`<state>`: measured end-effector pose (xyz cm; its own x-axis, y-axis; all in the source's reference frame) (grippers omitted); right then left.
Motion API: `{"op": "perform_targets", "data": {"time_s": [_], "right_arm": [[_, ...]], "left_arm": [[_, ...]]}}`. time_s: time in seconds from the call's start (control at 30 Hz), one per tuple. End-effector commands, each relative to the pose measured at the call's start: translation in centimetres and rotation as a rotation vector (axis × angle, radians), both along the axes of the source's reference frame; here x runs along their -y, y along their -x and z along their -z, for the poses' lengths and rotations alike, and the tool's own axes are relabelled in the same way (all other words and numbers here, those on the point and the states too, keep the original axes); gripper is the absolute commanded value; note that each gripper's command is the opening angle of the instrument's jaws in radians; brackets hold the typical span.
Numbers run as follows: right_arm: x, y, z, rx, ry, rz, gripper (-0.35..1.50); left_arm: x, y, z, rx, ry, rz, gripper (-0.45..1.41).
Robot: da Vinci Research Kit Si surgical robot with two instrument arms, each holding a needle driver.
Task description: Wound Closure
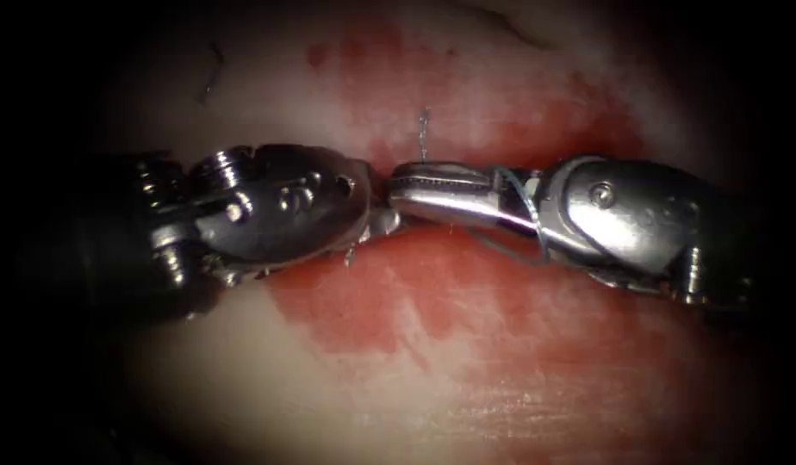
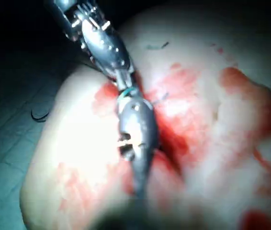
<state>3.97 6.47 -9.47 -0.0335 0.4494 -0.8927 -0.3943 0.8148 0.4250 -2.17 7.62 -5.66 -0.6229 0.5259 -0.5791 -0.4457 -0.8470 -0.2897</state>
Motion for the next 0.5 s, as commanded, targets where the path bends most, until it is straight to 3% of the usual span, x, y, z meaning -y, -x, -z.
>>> {"op": "perform_targets", "data": {"time_s": [0.03,0.3,0.33,0.37,0.5], "right_arm": [[0.00,-0.10,-0.05,0.012,-0.001,-0.009,-0.27],[-0.11,-0.06,-0.19,0.062,-0.100,-0.105,-0.01],[-0.12,-0.07,-0.22,0.079,-0.116,-0.108,0.09],[-0.13,-0.09,-0.26,0.098,-0.138,-0.115,0.31],[-0.13,-0.10,-0.36,0.136,-0.146,-0.135,0.71]], "left_arm": [[-0.05,0.06,-0.02,0.001,0.001,0.001,-0.35],[0.08,0.02,0.12,0.005,-0.004,-0.004,-0.35],[0.09,0.02,0.14,0.005,-0.004,-0.004,-0.35],[0.10,0.02,0.17,0.005,-0.010,0.002,-0.35],[0.12,0.04,0.23,0.005,-0.010,-0.001,-0.35]]}}
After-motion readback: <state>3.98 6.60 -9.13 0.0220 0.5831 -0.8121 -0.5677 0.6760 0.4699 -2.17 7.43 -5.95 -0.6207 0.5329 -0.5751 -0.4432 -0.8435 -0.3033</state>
